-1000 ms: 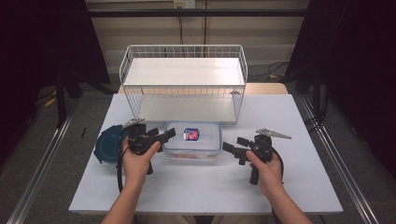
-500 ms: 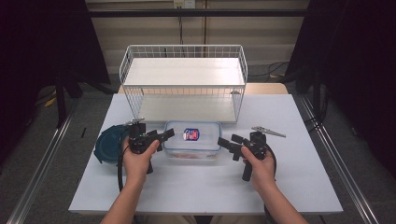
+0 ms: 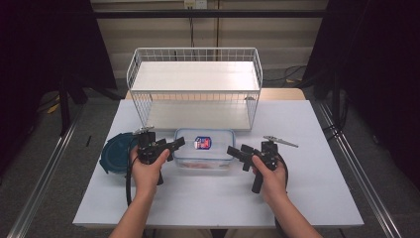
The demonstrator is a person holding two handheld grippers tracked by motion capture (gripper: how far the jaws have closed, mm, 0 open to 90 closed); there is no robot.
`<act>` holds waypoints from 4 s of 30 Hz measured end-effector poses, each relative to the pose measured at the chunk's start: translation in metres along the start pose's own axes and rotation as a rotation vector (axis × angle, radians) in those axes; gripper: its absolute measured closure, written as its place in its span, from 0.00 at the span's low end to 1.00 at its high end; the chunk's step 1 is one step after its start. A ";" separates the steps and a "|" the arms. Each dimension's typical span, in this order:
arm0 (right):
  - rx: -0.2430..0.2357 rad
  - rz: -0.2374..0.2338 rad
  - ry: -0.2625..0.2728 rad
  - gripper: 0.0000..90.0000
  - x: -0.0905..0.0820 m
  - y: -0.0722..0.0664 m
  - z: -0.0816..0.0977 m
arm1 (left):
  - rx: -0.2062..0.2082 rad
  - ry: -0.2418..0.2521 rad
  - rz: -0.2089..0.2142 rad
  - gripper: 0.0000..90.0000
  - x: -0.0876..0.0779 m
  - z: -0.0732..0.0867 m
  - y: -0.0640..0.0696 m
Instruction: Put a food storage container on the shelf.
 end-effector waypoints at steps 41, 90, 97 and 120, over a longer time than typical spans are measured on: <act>0.039 -0.020 -0.023 0.24 0.014 0.000 0.008 | -0.007 0.029 -0.059 0.15 -0.002 0.001 -0.007; 0.121 0.062 0.023 0.46 -0.011 0.024 -0.001 | -0.136 -0.069 0.067 0.52 0.016 0.022 0.018; 0.141 0.073 0.026 0.44 -0.009 0.029 0.003 | -0.216 -0.073 0.101 0.41 0.020 0.028 0.019; 0.244 0.039 0.039 0.46 -0.004 0.031 0.010 | -0.149 -0.035 0.137 0.23 0.029 0.035 0.025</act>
Point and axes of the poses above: each handheld gripper's, and its own axes: x roughly forward along the jaws, z roughly out of its underside, y roughly to its right, the point moved 9 cm from there along x, roughly forward along the jaws, and after that the axes turned 1 degree about -y, right-handed, at the moved point
